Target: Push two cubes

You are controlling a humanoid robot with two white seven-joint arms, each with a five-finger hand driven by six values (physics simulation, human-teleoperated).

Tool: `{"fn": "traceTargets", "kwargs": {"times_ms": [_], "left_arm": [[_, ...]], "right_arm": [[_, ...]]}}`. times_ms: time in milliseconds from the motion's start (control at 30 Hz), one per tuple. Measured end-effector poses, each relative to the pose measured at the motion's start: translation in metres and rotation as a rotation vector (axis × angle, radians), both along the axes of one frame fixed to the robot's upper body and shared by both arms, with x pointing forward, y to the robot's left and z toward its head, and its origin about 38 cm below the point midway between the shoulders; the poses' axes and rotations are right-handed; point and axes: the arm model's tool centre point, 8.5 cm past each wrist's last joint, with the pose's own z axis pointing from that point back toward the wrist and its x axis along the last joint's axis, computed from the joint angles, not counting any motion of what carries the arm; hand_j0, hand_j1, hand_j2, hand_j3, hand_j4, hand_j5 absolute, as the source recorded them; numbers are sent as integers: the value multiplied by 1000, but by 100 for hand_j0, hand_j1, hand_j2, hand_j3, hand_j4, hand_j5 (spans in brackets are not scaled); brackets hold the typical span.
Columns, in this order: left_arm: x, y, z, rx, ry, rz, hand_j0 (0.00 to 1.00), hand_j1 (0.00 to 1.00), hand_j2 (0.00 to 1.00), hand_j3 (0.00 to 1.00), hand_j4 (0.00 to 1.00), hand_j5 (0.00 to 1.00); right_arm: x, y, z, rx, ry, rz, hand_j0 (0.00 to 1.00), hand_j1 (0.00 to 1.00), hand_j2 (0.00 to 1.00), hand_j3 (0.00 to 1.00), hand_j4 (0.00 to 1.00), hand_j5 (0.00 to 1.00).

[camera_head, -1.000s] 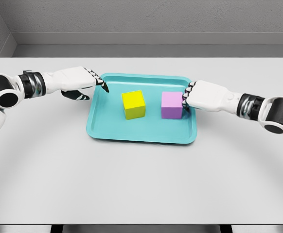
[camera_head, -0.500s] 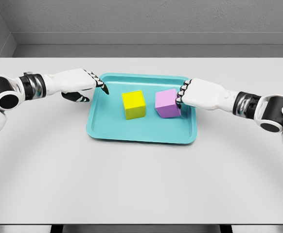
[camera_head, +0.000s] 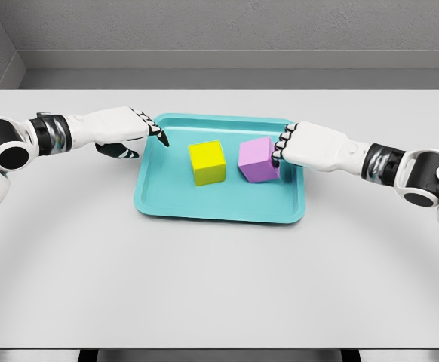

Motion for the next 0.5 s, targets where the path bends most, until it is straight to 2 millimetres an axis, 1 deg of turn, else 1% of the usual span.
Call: {"fn": "traceTargets", "kwargs": {"times_ms": [267, 500], "left_arm": [[0, 0, 1, -1, 0, 1, 71, 71, 71, 71, 71, 71], [1, 0, 1, -2, -2, 0, 71, 71, 71, 71, 71, 71]], "right_arm": [[3, -7, 0, 48, -2, -15, 52, 52, 52, 52, 52, 52], [4, -26, 1, 25, -6, -50, 52, 52, 52, 52, 52, 52]]}}
